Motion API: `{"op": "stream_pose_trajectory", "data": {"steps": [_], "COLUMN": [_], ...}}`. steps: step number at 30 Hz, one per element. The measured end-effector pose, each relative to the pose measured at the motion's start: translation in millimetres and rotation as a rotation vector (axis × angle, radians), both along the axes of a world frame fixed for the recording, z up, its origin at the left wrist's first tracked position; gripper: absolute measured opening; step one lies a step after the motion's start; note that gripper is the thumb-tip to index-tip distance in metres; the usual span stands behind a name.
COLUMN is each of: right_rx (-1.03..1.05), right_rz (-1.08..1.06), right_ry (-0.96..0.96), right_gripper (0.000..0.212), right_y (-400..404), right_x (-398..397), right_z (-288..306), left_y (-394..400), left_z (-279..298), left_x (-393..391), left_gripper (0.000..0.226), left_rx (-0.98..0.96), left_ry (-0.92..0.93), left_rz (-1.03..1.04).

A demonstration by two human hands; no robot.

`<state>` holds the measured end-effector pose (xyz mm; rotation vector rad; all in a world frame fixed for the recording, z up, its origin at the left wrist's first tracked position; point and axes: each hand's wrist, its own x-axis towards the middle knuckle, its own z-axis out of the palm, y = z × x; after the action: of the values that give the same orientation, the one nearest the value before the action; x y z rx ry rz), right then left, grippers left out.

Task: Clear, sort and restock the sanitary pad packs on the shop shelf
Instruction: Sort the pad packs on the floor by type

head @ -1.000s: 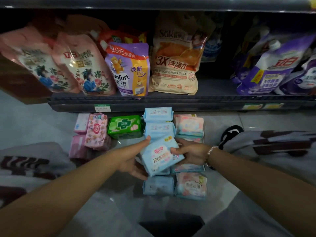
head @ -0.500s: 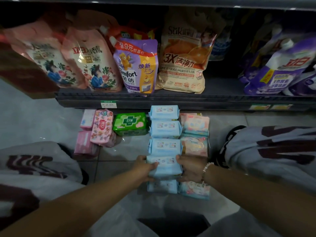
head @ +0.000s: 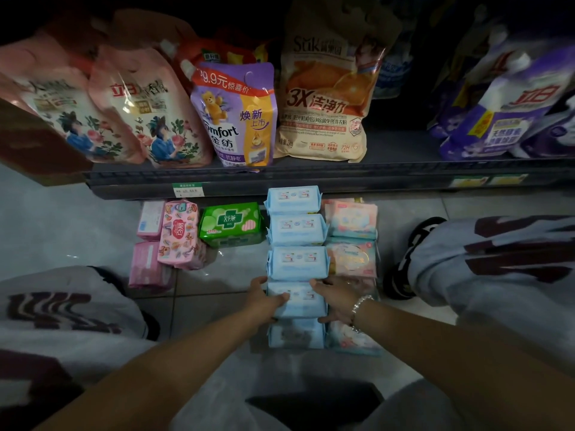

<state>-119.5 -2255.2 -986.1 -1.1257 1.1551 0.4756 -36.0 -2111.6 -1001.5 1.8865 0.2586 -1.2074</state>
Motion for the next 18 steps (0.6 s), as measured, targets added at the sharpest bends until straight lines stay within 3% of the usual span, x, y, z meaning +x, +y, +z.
{"op": "stream_pose_trajectory", "data": {"steps": [4,7,8,11,15,18], "right_rx": [-0.046,-0.148,-0.183,-0.333,-0.527,-0.626], "right_rz": [0.083,0.161,0.194,0.23,0.252,0.203], "right_ry": [0.05,0.04,0.026,-0.031,-0.159,-0.298], "right_gripper": [0.04,0.079,0.081,0.055,0.041,0.042], "right_y": [-5,-11,-13,-19,-27,-31], "right_x": [1,2,4,10,23,35], "right_z": [4,7,13,43,80,103], "left_y": [-5,-12,-15,-21,-29,-37], "left_z": [0,13,18,35,65,98], "left_x": [7,14,16,19,22,28], "left_gripper": [0.075,0.069,0.067,0.057,0.055,0.049], "left_rx": [0.004,0.03,0.038,0.032,-0.056,-0.092], "left_ry": [0.011,-0.062,-0.098,-0.226,-0.376,-0.568], "left_rz": [0.044,-0.022,-0.052,-0.136,-0.181,-0.247]}}
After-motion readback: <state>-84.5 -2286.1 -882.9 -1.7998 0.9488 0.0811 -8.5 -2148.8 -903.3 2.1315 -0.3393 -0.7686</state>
